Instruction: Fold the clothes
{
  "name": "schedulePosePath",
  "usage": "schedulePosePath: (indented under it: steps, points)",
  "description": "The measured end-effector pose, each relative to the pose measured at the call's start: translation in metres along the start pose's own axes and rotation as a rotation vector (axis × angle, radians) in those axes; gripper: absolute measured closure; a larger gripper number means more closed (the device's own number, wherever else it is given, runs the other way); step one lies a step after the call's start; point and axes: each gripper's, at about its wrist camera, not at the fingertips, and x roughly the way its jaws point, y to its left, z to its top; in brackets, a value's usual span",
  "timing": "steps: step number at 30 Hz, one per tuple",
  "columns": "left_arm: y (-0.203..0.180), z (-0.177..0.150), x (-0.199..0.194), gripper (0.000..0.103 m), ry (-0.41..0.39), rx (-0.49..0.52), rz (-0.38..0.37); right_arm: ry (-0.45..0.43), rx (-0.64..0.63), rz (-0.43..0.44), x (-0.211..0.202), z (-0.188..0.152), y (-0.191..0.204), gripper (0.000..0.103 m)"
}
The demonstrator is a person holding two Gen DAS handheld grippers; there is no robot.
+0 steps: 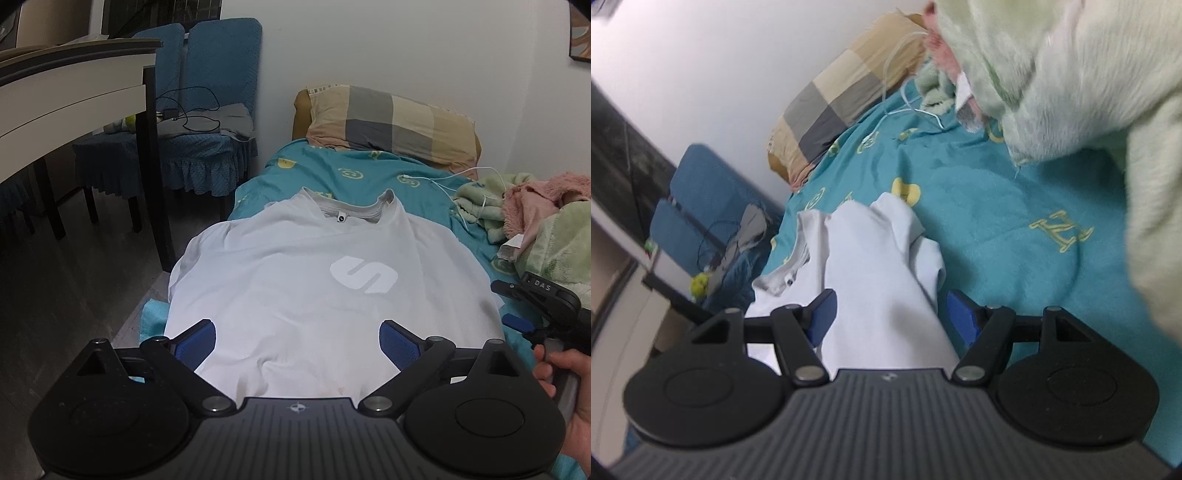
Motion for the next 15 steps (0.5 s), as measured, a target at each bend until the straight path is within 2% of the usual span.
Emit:
schedulePosePath:
  steps: [6, 7, 8, 9, 10, 12, 15]
  points:
    - [0.003, 0.0, 0.01, 0.006, 0.026, -0.015, -0.006, -0.003, 0.157, 0.085, 0.036, 0.012, -0.023, 0.035]
    - [0.004, 0.0, 0.013, 0.006, 0.032, -0.019, -0.008, -0.008, 0.172, 0.097, 0.042, 0.014, -0.025, 0.045]
    - [0.004, 0.0, 0.015, 0.006, 0.038, -0.021, -0.011, -0.018, 0.156, 0.082, 0.045, 0.015, -0.023, 0.059]
    - [0.005, 0.0, 0.018, 0.006, 0.044, -0.022, -0.011, -0.028, 0.14, 0.068, 0.047, 0.016, -0.022, 0.068]
    - [0.005, 0.0, 0.021, 0.006, 0.049, -0.023, -0.009, -0.038, 0.124, 0.053, 0.05, 0.017, -0.02, 0.09]
    - [0.006, 0.001, 0.026, 0.006, 0.055, -0.027, -0.001, -0.066, 0.067, 0.027, 0.051, 0.019, -0.012, 0.094]
    - [0.009, 0.002, 0.032, 0.006, 0.063, -0.045, 0.0, -0.141, -0.132, -0.009, 0.038, 0.019, 0.024, 0.095]
